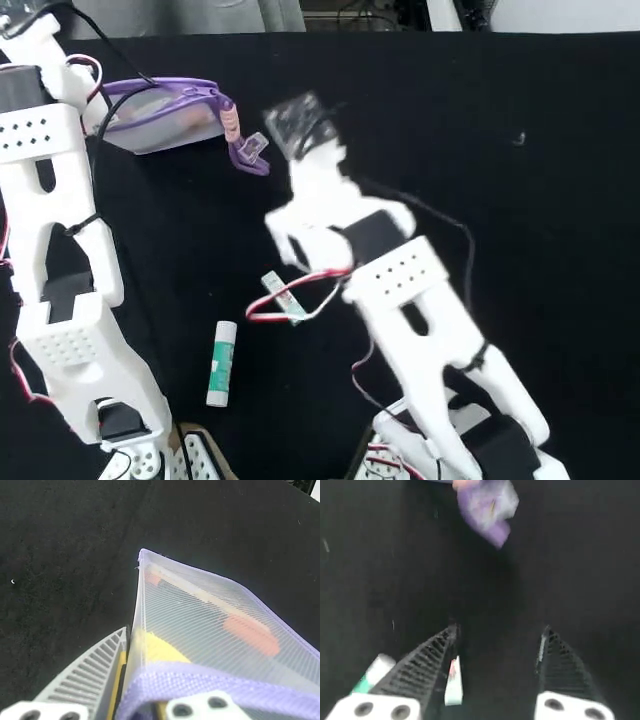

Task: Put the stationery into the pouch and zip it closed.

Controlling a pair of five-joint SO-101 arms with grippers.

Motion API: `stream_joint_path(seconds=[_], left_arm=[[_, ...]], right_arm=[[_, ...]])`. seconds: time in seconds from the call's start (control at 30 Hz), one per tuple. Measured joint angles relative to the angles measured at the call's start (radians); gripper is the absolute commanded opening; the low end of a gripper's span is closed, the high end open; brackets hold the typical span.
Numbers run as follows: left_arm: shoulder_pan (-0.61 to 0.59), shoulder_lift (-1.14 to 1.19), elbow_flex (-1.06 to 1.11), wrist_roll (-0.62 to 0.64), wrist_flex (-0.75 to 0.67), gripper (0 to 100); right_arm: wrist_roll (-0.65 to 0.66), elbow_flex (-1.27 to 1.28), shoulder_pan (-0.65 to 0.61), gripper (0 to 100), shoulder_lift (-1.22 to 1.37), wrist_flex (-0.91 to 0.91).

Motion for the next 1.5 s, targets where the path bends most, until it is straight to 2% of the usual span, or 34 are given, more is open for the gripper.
stream_joint_path(seconds=[0.3, 0.5, 0.7, 1.0, 1.33, 1.4, 1.5], left_arm=[[0.0, 0.0, 0.0, 0.0, 0.0, 3], [0.0, 0.0, 0.0, 0.0, 0.0, 3], [0.0, 0.002, 0.0, 0.0, 0.0, 3], [0.0, 0.002, 0.0, 0.0, 0.0, 3], [0.0, 0.002, 0.0, 0.0, 0.0, 3], [0.0, 0.002, 0.0, 0.0, 0.0, 3], [0.0, 0.002, 0.0, 0.0, 0.0, 3]], right_arm=[[0.049, 0.213, -0.11, 24.3, 0.006, -0.16], [0.052, 0.173, -0.12, 24.3, 0.213, -0.187], [0.052, 0.043, -0.12, 24.3, 0.402, -0.132], [0.055, 0.021, -0.209, 24.3, 0.433, -0.12], [0.054, 0.008, -0.166, 24.3, 0.502, -0.138], [0.054, -0.017, -0.164, 21.5, 0.551, -0.138], [0.054, -0.058, -0.164, 10.2, 0.609, -0.138]])
